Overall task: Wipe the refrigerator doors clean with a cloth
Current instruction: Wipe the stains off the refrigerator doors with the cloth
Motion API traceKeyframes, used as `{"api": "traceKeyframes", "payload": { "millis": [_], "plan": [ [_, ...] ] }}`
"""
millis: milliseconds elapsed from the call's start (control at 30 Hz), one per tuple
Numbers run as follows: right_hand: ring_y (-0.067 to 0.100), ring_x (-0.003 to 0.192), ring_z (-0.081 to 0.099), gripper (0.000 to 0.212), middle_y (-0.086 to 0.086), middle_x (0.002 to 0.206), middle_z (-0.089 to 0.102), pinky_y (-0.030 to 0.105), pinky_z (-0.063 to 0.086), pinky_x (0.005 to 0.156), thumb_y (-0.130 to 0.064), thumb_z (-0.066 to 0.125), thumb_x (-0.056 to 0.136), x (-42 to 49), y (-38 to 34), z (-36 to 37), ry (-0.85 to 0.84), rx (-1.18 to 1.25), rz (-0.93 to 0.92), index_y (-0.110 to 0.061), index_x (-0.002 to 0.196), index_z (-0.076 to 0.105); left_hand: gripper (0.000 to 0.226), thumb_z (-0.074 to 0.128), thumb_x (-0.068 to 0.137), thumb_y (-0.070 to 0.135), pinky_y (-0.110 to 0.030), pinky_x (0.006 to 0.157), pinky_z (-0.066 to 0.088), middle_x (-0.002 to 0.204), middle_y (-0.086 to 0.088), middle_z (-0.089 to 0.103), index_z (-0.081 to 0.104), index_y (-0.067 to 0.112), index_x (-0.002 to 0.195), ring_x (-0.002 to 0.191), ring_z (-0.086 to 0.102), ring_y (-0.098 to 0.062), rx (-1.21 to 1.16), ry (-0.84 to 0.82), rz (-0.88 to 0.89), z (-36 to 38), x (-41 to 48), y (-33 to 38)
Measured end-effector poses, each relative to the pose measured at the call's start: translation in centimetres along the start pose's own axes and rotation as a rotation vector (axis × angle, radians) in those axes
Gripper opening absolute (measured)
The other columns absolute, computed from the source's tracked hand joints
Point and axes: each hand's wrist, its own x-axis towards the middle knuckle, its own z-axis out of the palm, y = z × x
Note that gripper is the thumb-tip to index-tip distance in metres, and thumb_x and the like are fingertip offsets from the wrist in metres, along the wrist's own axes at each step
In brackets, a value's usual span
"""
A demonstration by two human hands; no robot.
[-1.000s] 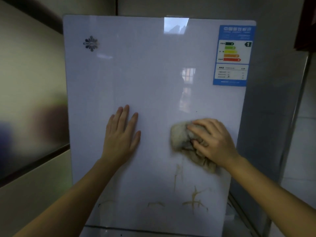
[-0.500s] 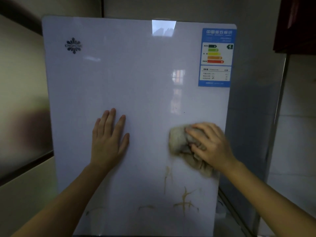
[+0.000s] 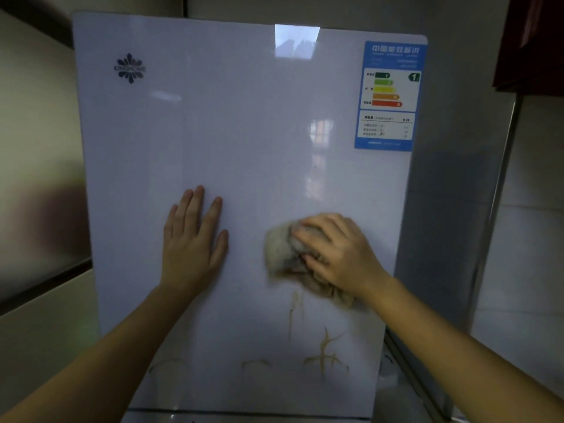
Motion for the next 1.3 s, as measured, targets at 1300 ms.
{"api": "traceKeyframes", "payload": {
  "millis": [1300],
  "plan": [
    [0.03,0.113,0.054,0.042,0.013,0.124,0.062,0.038,0.048,0.099,-0.018,0.071,0.09,-7.3,1.5,-3.2,0.135,-0.007,0.39,-0.005,0.129,0.067,0.06,0.045,0.101,0.037,-0.047,0.124,0.017,0.165,-0.015,0.022,0.032,0.015,0.155,0.154,0.018,-0.032,-0.065,-0.061,-0.041,-0.8,-0.3,0.5]
  ]
}}
